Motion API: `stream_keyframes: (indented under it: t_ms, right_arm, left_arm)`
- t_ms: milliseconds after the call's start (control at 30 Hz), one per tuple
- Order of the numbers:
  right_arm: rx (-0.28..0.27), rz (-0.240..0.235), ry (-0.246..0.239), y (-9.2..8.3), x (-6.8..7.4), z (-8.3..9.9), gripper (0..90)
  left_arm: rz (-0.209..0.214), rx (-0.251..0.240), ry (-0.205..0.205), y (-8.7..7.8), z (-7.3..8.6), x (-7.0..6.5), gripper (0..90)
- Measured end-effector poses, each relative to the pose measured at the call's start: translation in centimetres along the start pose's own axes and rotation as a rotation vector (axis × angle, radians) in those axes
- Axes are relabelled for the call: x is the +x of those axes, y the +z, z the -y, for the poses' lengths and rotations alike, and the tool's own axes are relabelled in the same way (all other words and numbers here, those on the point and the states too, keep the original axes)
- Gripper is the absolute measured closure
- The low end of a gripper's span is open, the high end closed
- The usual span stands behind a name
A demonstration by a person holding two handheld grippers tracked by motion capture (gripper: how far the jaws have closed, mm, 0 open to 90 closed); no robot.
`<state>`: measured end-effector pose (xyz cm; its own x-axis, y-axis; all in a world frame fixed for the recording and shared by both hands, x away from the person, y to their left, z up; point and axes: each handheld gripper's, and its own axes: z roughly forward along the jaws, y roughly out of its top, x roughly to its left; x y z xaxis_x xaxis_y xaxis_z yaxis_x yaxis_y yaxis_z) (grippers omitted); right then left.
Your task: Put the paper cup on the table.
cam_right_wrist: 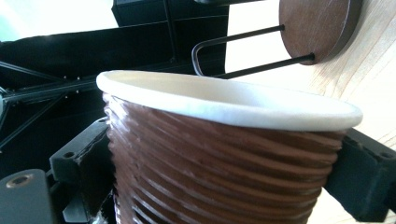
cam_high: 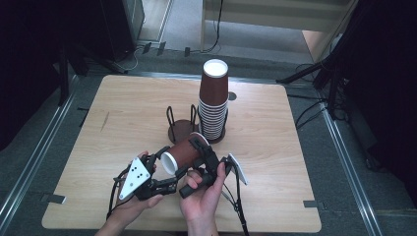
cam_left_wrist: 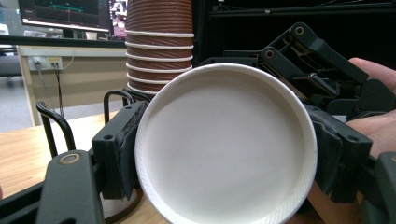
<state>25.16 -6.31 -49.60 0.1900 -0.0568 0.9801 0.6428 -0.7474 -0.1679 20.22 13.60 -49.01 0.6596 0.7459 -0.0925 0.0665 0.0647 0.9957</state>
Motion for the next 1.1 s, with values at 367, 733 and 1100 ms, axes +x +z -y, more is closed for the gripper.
stream_keyframes:
  t_ms: [367, 733, 1100]
  right_arm:
    - [-0.009, -0.015, -0.028, -0.1, 0.0, -0.2, 9.5]
    - [-0.056, -0.050, -0.133, -0.7, 0.8, -0.8, 9.7]
    - [-0.121, -0.028, -0.296, -1.1, 2.0, -0.8, 9.8]
  left_arm:
    - [0.059, 0.027, -0.152, -0.9, -0.8, 1.0, 0.0]
    - [-0.017, 0.092, -0.139, -1.9, -0.6, 2.6, 0.0]
    - [-0.155, 0.129, -0.189, -4.0, 0.0, 6.0, 0.0]
